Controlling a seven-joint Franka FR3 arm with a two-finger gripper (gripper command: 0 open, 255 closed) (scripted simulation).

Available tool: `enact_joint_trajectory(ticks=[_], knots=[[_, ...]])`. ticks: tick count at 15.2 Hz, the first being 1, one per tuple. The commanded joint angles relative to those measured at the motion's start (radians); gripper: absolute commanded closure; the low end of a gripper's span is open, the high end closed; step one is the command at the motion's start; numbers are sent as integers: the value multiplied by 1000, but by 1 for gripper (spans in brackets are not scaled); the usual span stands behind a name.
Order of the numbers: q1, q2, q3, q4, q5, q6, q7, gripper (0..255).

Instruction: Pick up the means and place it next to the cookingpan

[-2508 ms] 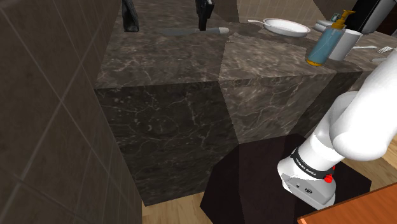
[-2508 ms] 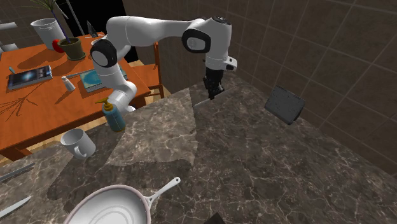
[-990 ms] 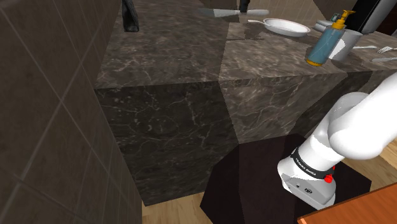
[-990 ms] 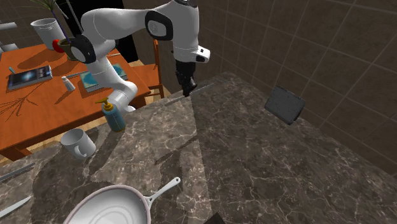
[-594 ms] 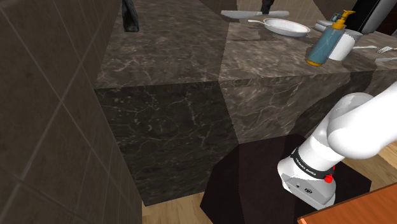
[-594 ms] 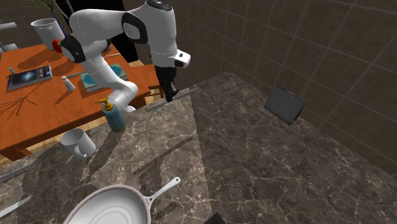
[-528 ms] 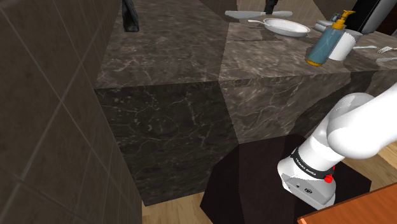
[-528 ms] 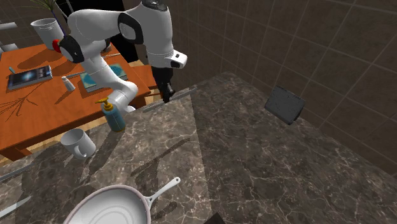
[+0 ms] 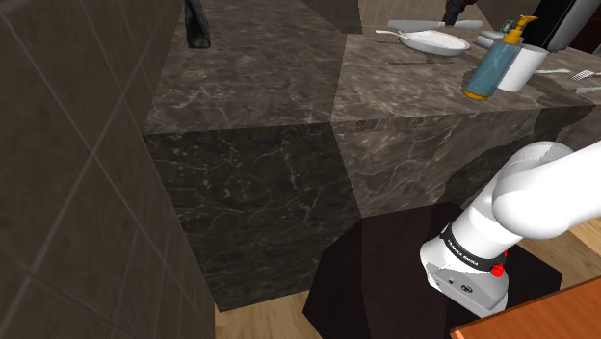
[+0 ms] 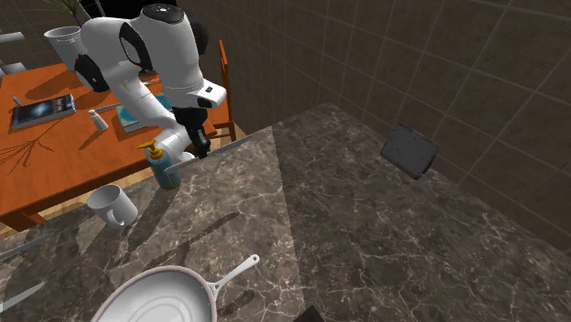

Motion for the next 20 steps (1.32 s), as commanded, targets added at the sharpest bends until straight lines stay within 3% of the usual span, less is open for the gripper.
enact_joint_trajectory(ticks=[1,6,20], knots=[[-14,-25,-34,-18,-25,0,-45,255],[-44,-75,-109,-32,-83,-15,-148,255],[-61,-151,-130,-275,-111,152,-121,255]])
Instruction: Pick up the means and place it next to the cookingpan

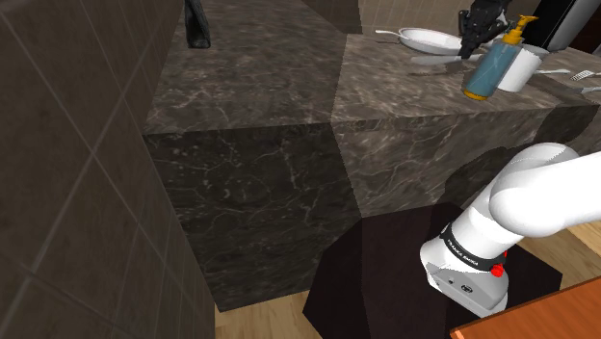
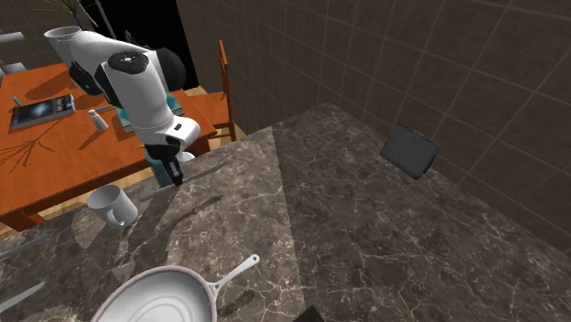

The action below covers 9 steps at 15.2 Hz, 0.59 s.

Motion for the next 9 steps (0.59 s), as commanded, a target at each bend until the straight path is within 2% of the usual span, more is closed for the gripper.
enact_joint_trajectory(ticks=[1,6,9], knots=[[-3,-10,-3,-34,-5,24,4,255],[-11,-26,-13,-109,-15,84,10,255],[-17,-24,-9,-110,-12,85,7,255]])
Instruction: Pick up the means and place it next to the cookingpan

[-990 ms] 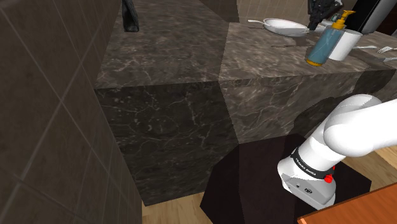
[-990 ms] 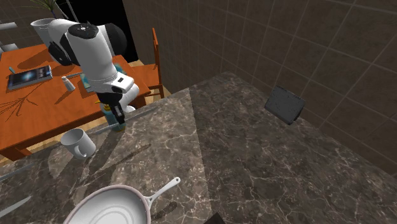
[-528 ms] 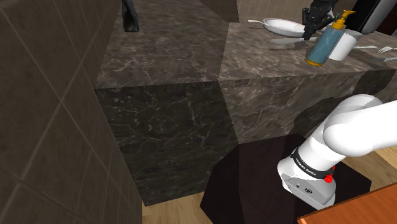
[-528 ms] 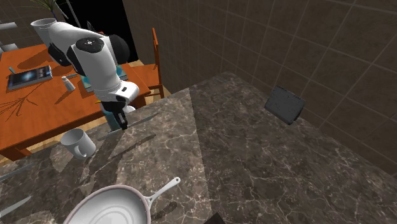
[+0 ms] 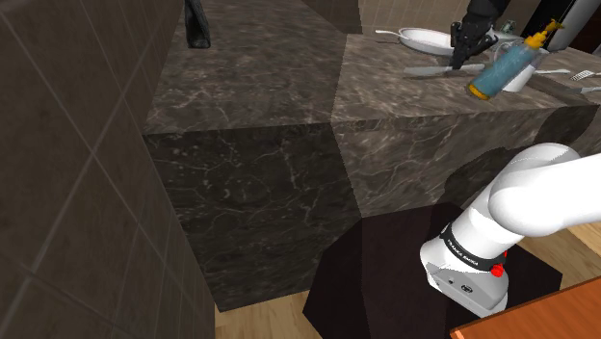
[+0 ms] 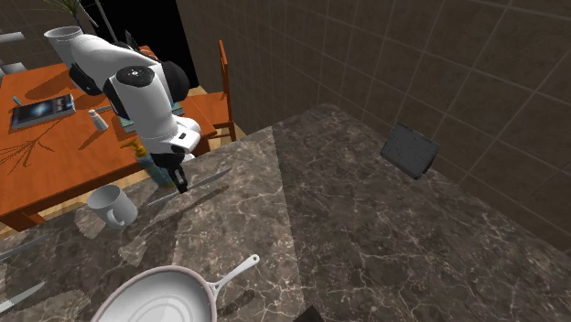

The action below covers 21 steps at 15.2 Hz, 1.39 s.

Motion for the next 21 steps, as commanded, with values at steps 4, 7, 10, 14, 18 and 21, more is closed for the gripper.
enact_joint_trajectory(ticks=[4,7,10,14,18,21], knots=[[-3,6,-3,-5,1,-23,-3,255],[-3,6,-4,-5,1,-23,-3,0],[-3,6,-3,-5,1,-23,-3,0],[10,43,20,144,25,-137,-14,0],[10,43,20,144,25,-137,-14,0],[10,43,20,144,25,-137,-14,0]])
